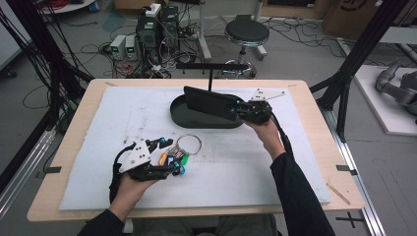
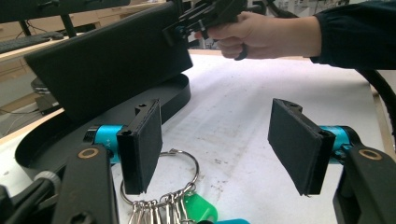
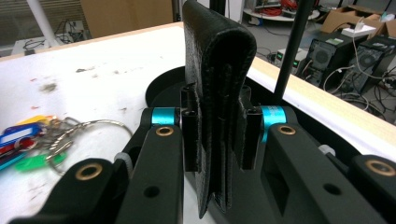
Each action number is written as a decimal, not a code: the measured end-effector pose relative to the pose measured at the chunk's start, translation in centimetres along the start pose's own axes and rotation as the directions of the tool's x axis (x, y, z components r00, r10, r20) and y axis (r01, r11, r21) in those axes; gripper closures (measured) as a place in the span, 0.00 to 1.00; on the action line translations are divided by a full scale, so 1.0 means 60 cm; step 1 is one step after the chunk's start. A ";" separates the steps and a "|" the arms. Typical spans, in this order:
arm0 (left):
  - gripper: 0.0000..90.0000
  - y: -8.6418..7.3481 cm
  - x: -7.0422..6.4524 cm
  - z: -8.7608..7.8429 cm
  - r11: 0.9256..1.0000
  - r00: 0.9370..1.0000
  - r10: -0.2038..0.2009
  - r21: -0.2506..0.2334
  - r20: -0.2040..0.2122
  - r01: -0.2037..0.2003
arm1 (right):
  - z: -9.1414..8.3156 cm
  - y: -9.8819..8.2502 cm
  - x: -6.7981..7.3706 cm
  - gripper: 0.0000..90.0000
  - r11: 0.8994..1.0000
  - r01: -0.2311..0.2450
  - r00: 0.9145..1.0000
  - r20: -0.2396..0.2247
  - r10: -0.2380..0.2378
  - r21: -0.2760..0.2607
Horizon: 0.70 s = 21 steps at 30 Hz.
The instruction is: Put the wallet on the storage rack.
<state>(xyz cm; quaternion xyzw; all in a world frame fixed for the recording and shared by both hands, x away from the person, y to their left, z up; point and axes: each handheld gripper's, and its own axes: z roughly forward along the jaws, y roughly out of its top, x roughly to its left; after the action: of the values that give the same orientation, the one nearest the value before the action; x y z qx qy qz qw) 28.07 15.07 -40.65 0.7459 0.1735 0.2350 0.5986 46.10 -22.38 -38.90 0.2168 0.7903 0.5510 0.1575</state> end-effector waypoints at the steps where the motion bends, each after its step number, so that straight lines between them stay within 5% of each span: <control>1: 0.39 0.000 0.000 0.000 1.000 1.000 0.000 0.000 0.000 0.000 | 0.000 0.000 0.000 0.86 1.000 0.000 1.000 0.000 0.000 0.000; 8: 0.39 -0.002 -0.001 -0.004 1.000 1.000 -0.004 -0.008 0.007 0.004 | 0.040 0.002 -0.012 0.86 0.999 0.000 1.000 0.014 -0.001 0.040; 21: 0.39 -0.004 -0.004 -0.007 1.000 1.000 -0.002 -0.017 0.023 0.003 | 0.057 -0.017 -0.035 0.85 0.997 -0.031 0.999 0.028 0.029 0.065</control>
<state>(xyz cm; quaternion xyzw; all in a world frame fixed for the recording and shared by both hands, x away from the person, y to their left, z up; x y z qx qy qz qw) 27.66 15.33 -40.83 0.7432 0.1657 0.2273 0.6070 49.42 -21.02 -41.03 0.2410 0.8023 0.5242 0.1528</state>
